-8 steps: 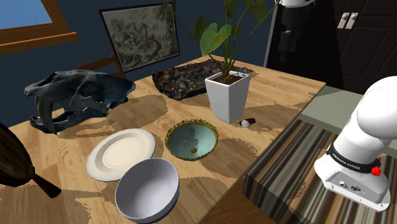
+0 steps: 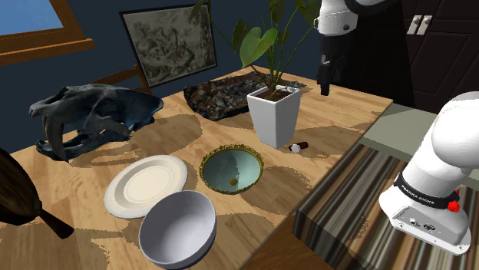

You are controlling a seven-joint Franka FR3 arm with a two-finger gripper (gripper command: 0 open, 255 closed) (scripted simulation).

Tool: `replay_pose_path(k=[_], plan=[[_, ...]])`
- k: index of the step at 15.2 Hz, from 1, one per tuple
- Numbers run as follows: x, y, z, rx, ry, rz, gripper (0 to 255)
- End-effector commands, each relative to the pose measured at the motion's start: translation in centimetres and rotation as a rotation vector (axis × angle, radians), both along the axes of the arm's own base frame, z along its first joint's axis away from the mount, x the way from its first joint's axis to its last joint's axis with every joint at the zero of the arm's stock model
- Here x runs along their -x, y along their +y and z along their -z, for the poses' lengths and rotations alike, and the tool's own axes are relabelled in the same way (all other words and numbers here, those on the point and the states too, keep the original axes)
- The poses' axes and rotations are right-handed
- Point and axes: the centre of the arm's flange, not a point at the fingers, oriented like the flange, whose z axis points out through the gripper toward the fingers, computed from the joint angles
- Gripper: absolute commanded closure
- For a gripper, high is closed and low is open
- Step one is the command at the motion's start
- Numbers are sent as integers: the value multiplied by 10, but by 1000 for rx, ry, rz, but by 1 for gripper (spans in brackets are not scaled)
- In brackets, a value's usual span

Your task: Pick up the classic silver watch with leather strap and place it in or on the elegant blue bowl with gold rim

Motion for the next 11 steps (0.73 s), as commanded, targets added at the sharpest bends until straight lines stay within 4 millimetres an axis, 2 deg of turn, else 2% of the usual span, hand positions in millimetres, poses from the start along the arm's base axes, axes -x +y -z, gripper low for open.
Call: replay_pose_path(k=[1,11], plan=[[-7,23,17,-2,12,14,0],[-40,117,106,-8,72,77,0]])
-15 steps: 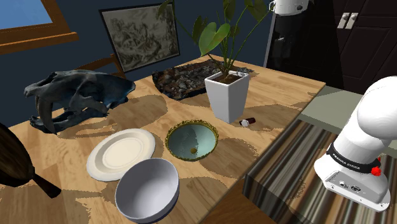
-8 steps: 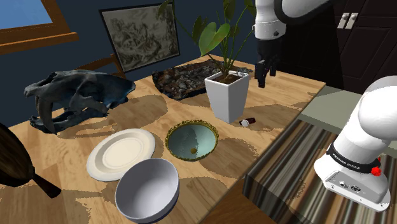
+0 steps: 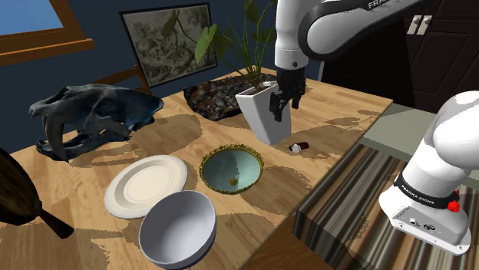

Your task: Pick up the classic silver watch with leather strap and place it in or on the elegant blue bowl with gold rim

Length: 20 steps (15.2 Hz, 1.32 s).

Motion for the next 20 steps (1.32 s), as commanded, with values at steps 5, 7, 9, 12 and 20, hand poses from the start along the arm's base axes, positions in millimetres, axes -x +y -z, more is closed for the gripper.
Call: replay_pose_path(k=[5,7,9,12,20], plan=[[16,17,67,48,187,18,0],[17,16,77,48,187,18,0],[19,14,88,48,187,18,0],[20,14,91,48,187,18,0],[26,4,96,48,186,18,255]])
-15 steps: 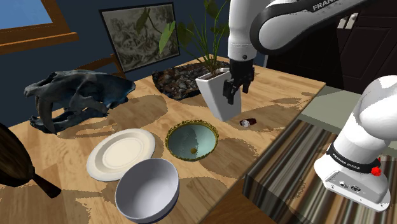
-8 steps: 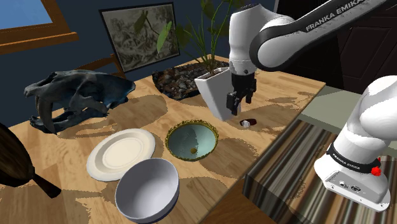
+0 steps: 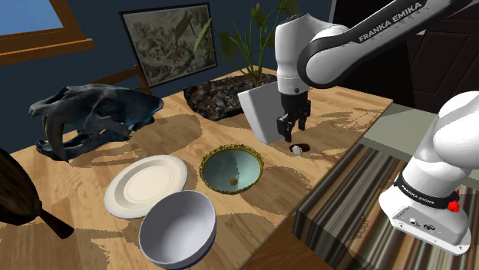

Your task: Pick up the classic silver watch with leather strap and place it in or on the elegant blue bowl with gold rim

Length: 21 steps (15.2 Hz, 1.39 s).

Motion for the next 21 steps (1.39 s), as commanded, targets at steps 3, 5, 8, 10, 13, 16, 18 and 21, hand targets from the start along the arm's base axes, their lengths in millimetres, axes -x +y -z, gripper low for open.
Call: replay_pose_path(k=[3,5,8,10,13,16,18,21], plan=[[1,-2,26,5,75,-9,255],[2,-3,31,6,75,-9,255],[-1,10,21,6,75,-10,255],[-1,10,11,6,75,-10,255],[-1,10,-5,6,75,-10,255],[-1,10,-21,6,75,-10,255],[-1,10,-32,6,75,-10,255],[-1,10,-47,6,75,-10,255]])
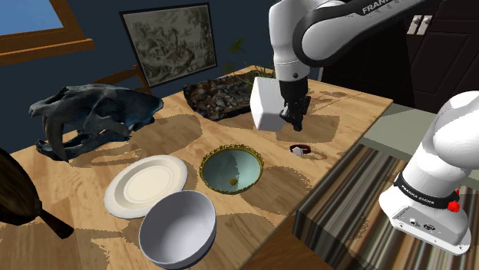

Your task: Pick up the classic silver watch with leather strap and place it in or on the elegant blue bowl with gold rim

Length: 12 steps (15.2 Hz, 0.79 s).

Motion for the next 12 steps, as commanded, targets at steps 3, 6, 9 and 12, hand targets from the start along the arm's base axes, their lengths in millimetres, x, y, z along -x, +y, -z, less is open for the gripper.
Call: replay_pose_path(k=[3,6,9,12], plan=[[1,-8,12,-45,-9,-17,0],[2,-27,48,-167,-34,-64,0],[4,-26,64,-167,-34,-64,0],[6,-26,79,-167,-34,-64,0]])
